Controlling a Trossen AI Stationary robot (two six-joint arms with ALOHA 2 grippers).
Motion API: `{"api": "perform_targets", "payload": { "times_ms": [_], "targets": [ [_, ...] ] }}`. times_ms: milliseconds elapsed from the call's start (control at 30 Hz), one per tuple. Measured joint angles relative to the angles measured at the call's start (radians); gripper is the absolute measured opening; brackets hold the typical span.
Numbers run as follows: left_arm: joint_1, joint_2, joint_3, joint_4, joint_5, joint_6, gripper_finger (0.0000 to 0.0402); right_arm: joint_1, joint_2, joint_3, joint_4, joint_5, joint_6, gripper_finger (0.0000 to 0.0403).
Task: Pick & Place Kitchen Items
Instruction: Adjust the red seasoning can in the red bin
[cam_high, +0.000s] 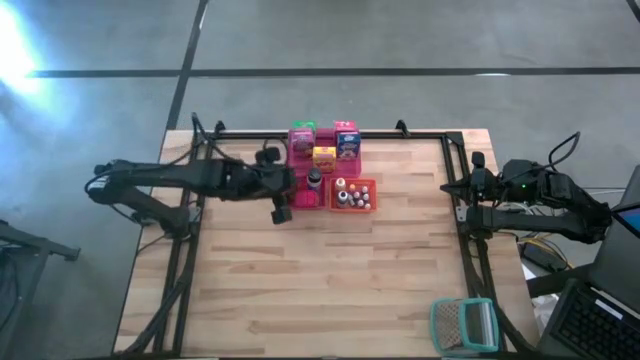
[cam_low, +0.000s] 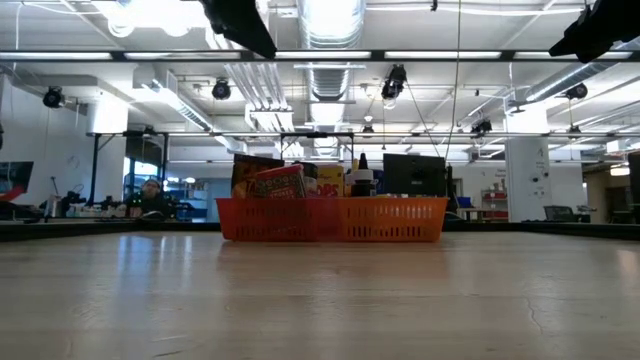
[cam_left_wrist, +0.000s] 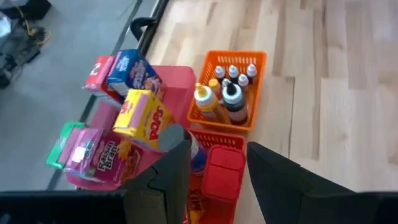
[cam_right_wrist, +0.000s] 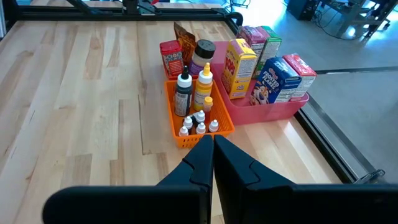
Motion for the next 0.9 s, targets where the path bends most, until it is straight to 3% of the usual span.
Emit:
{"api": "perform_targets", "payload": {
  "times_ms": [533,733,900],
  "targets": [
    [-0.036,0.198,-0.022,-0.064,-0.015,-0.017,0.0163,0.000,0.000,0.000,0.000,0.000,0.000,0.0008],
    [-0.050,0.140,-0.055,-0.157,-0.035,-0.198,0.0163,0.000,0.000,0.000,0.000,0.000,0.000,0.0008],
    [-0.094,0.029,-0.180,-0.014,-0.121,-0.219,0.0163,0.000,0.000,0.000,0.000,0.000,0.000,0.0008]
  ]
}}
